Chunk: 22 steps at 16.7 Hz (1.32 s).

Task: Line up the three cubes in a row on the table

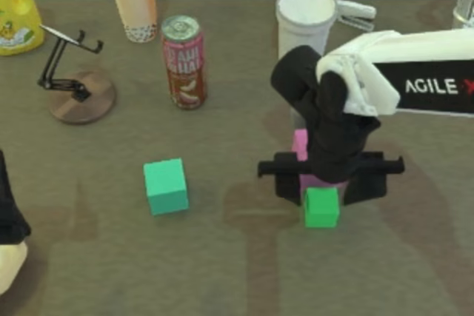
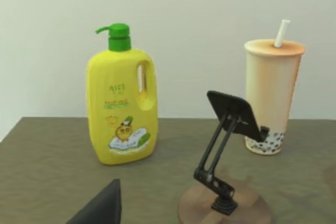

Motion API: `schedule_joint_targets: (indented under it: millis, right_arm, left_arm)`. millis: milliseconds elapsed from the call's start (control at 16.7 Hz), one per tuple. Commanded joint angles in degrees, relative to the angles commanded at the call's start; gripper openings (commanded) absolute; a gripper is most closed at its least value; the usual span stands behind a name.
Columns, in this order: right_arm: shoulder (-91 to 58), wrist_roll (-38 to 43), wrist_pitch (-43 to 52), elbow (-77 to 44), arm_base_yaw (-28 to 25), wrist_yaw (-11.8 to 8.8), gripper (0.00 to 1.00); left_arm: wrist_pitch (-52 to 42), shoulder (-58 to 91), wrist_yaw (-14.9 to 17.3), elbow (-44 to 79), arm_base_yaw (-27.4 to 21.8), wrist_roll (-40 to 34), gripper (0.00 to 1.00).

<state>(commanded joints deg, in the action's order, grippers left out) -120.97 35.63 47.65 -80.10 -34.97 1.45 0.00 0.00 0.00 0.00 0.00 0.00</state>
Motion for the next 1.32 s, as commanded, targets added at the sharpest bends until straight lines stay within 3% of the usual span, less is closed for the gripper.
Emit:
schedule_joint_targets:
  millis: [120, 660, 1080, 1320]
  right_arm:
    - [0.0, 0.0, 0.0, 0.0, 0.0, 0.0, 1.0]
    - [0.11, -0.01, 0.2, -0.16, 0.09, 0.0, 1.0]
    - [4.69, 0.12, 12.36, -7.16, -0.55, -0.03, 1.0]
    - [5.71, 0.08, 13.95, -8.28, -0.61, -0.04, 1.0]
  left_arm:
    - [0.0, 0.0, 0.0, 0.0, 0.0, 0.0, 1.0]
    - [0.0, 0.0, 0.0, 0.0, 0.0, 0.0, 1.0]
    - [0.0, 0.0, 0.0, 0.0, 0.0, 0.0, 1.0]
    - [0.0, 0.0, 0.0, 0.0, 0.0, 0.0, 1.0]
